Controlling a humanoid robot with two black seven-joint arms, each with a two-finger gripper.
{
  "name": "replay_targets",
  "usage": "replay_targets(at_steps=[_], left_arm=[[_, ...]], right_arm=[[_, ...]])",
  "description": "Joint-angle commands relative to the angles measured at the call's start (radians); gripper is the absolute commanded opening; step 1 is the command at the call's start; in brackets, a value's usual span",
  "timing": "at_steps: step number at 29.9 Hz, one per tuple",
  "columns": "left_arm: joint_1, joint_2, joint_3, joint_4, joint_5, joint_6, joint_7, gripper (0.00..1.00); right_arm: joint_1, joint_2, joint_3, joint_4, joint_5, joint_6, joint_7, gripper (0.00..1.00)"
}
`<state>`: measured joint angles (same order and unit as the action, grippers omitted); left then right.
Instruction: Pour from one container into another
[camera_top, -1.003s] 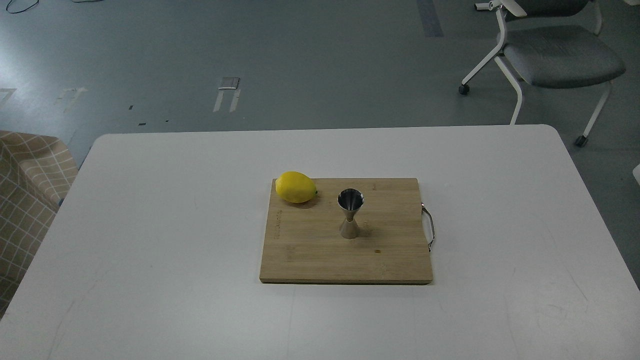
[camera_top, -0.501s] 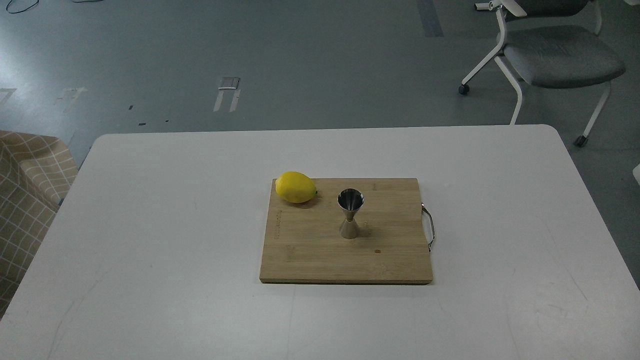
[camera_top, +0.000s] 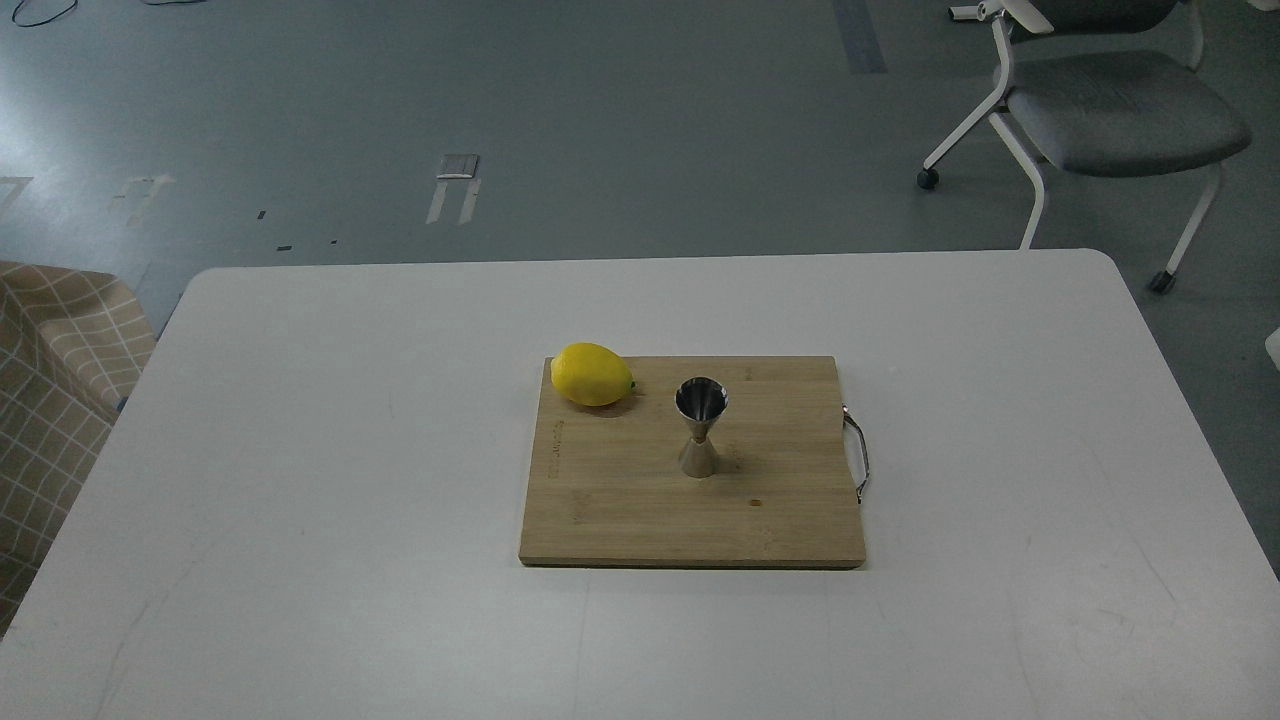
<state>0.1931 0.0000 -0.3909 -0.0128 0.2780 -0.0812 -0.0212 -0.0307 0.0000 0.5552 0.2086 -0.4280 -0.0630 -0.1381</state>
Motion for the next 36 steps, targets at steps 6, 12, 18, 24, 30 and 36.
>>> replay_targets(at_steps=[6,12,18,24,30,36], left_arm=[[-0.004,0.0,0.102,0.047,0.0,0.038,-0.013,0.98],[-0.006,0.0,0.197,0.047,-0.002,0.038,-0.016,0.98],[-0.006,0.0,0.274,0.021,-0.002,0.029,-0.032,0.98],[-0.006,0.0,0.314,-0.007,-0.002,0.038,-0.039,0.98],[-0.006,0.0,0.392,0.011,-0.002,0.06,-0.042,0.98],[-0.006,0.0,0.425,-0.003,-0.005,0.178,-0.036,0.98]], right_arm=[[0.0,0.0,0.0,0.0,0.0,0.0,0.0,1.0],[0.0,0.0,-0.001,0.0,0.0,0.0,0.0,1.0],[0.0,0.0,-0.001,0.0,0.0,-0.001,0.0,1.0],[0.0,0.0,0.0,0.0,0.0,0.0,0.0,1.0],[0.0,0.0,-0.001,0.0,0.0,0.0,-0.001,1.0],[0.0,0.0,0.0,0.0,0.0,0.0,0.0,1.0]])
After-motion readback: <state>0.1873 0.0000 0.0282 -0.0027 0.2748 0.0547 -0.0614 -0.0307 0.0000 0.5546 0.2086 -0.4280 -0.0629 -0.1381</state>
